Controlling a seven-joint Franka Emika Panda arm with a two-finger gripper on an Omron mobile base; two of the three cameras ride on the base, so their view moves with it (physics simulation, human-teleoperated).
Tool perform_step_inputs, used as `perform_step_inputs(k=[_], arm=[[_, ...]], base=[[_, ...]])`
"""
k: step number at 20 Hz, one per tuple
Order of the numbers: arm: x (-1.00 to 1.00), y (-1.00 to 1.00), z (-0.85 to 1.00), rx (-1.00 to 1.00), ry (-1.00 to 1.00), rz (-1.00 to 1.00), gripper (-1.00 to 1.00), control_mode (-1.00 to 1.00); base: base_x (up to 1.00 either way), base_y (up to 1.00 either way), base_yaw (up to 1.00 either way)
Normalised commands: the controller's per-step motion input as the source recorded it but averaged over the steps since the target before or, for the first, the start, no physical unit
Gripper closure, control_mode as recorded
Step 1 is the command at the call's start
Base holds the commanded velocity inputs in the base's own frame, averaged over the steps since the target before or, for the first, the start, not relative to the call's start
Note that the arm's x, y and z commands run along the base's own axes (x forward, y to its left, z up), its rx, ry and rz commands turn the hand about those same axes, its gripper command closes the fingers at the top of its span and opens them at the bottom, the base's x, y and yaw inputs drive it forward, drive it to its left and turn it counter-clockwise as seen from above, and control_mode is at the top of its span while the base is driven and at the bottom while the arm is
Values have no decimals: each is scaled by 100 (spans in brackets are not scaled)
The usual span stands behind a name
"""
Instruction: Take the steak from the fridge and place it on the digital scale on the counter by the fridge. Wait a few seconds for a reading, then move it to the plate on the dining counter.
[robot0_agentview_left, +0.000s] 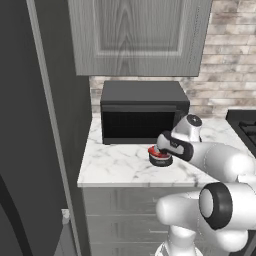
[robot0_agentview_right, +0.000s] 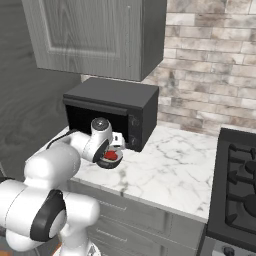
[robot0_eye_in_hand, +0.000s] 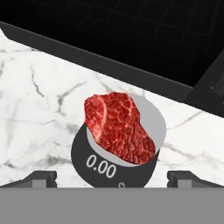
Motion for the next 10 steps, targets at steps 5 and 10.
perform_step_inputs(k=[5,10], arm=[[15,0,-4,0,3,7,-100,-100],[15,0,-12,0,5,5,-100,-100]], base=[[0,0,0],[0,0,0]])
